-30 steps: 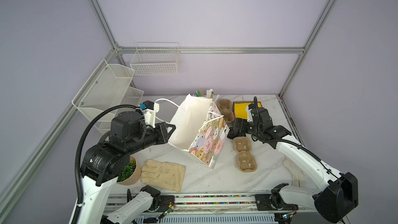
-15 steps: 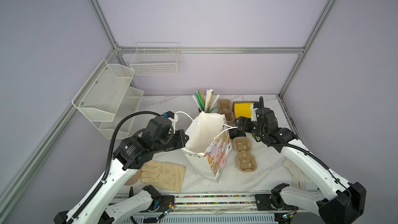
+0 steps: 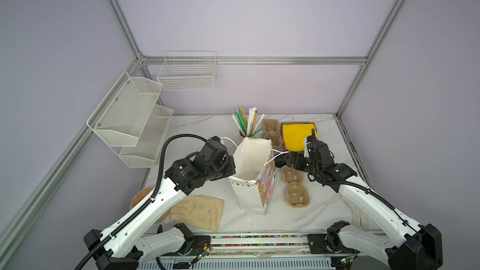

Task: Pack a coffee takeout order
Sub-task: Place the takeout bag at the center of the table.

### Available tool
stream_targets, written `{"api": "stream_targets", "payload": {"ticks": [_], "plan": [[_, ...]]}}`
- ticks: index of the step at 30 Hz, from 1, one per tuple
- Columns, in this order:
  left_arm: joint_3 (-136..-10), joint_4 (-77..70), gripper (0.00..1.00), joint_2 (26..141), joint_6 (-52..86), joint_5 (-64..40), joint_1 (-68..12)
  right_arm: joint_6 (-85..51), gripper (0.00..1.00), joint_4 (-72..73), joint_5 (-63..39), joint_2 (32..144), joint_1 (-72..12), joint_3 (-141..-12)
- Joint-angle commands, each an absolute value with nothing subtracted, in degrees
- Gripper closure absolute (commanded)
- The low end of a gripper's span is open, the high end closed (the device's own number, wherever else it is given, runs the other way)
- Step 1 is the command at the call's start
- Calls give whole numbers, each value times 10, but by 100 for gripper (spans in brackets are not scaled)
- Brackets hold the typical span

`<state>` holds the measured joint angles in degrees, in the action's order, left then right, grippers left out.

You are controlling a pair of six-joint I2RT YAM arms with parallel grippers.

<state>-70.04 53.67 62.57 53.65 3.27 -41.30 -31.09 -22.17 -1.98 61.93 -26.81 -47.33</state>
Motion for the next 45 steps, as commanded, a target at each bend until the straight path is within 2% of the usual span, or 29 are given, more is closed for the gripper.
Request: {"api": "stream_targets", "payload": {"ticks": [1,8,12,27,35,45], "plan": [[-675,504,100,624,559,68,-422,-342,10,-196,-40,607,-276,-436],[-677,491,100,643,569,73,-434,-376,10,-143,-55,627,-307,-397],[-691,491,97,650,568,80,-441,-384,11,-119,-49,662,-329,-396],[-729,474,62,650,544,84,-473,-385,10,-92,-31,716,-330,-401],[-731,421,56,638,537,71,-491,-385,10,-92,-12,724,-330,-413],[-729,381,55,636,529,52,-502,-382,10,-88,13,742,-331,-427]]}}
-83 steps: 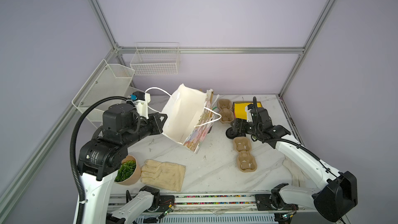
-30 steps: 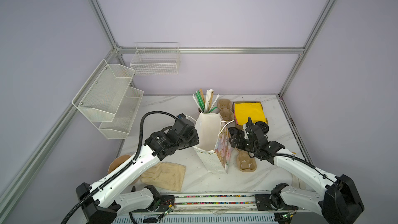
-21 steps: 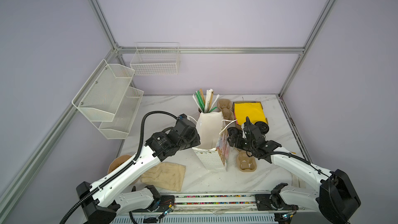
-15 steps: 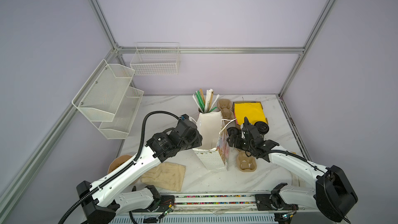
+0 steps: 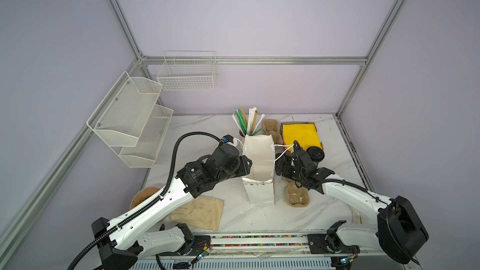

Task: Pack a coffee takeout order
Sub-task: Place the takeout bag at the center of the table.

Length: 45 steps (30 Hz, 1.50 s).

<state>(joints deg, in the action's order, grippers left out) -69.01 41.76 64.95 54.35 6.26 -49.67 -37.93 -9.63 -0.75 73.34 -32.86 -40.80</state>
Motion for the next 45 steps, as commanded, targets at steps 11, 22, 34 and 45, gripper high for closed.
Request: {"api": "stream_targets", "payload": {"ticks": [11,22,34,45], "plan": [[-732,359,48,613,507,59,-509,-367,9,-73,15,779,-328,-460],[-749,379,39,589,458,103,-508,-357,9,-78,4,791,-296,-480],[-753,399,35,578,407,167,-507,-319,2,-179,22,744,-273,-525],[-758,397,21,552,332,192,-483,-286,2,-338,90,737,-272,-605]]}}
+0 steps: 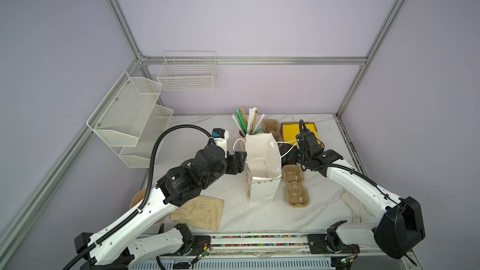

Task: Pack a coffee takeout order
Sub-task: Place the takeout bag at the center of the table, then pick up the cup tray from the middle-right of the table.

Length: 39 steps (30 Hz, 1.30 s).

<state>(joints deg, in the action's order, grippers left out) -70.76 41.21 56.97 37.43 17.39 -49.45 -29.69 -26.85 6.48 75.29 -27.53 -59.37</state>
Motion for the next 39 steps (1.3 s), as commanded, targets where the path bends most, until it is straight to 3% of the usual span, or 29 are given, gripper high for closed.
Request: {"api": "stream_targets", "payload": {"ticks": [1,7,14,32,39], "plan": [[-757,398,20,550,323,188,-476,-286,2,-347,86,737,-272,-606],[-740,393,0,541,280,162,-427,-284,2,-374,81,721,-272,-581],[-742,385,0,526,216,144,-372,-273,3,-380,44,695,-272,-548],[-644,309,0,456,99,254,-370,-294,2,-415,-45,730,-287,-480],[-611,286,0,441,93,262,-369,-294,3,-427,-31,747,-294,-475]]}}
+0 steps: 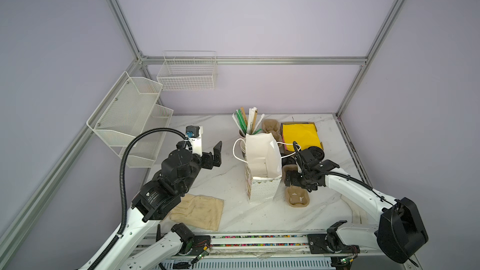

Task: Pack a coffee takeout order
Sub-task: Pick up the cup tray from the middle-right of the table.

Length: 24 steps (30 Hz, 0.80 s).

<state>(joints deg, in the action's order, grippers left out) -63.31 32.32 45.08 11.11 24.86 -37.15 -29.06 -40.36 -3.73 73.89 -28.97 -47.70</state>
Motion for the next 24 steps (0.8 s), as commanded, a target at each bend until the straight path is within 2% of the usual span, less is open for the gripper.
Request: {"api": "stream_targets", "payload": {"ticks": [1,16,24], "plan": [[-607,283,0,439,92,262,-369,-292,3,-428,-32,752,-294,-478],[-553,258,0,397,79,287,-369,-266,3,-515,-7,821,-297,-570],[-547,254,0,396,75,288,-369,-273,3,-504,-19,811,-297,-546]]}}
